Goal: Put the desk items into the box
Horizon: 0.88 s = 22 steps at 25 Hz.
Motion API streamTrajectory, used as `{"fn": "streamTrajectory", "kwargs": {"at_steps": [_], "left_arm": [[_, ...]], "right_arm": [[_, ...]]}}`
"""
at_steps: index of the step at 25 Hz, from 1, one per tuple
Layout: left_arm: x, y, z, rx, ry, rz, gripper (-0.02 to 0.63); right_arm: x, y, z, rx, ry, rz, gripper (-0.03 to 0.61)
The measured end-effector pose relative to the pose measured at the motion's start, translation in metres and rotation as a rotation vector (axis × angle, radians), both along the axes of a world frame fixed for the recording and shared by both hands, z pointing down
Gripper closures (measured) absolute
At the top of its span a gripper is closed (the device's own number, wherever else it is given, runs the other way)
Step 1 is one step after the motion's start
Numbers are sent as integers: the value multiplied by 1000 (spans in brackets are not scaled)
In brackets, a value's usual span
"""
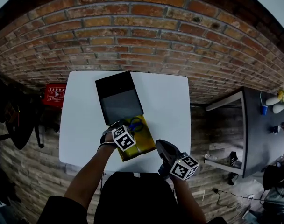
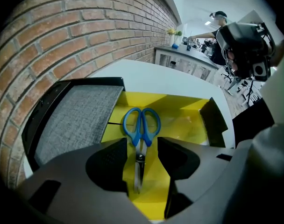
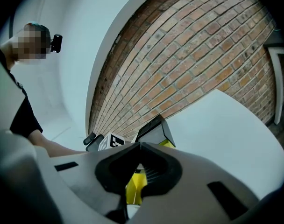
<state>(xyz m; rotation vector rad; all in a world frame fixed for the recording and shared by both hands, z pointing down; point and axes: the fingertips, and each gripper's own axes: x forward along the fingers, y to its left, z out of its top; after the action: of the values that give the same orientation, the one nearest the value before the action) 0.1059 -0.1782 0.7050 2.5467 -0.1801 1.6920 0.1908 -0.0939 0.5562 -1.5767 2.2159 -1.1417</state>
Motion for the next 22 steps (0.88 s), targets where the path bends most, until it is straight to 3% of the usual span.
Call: {"fn": "streamTrajectory", "kwargs": {"at_steps": [5, 9, 15, 22], "left_arm": [[-5, -3, -22, 30, 67, -89, 413], [-10, -6, -51, -4, 176, -220, 416], [-24, -5, -95, -20, 332, -403, 497], [-57, 2, -125, 45, 414, -535, 547]], "right_arm": [[-10, -5, -4, 14, -2, -53, 555], [-24, -15, -8, 36, 19, -124, 555], [-46, -29, -14, 75, 23, -214, 555], [-63, -33, -26, 114, 53, -305, 555]]}}
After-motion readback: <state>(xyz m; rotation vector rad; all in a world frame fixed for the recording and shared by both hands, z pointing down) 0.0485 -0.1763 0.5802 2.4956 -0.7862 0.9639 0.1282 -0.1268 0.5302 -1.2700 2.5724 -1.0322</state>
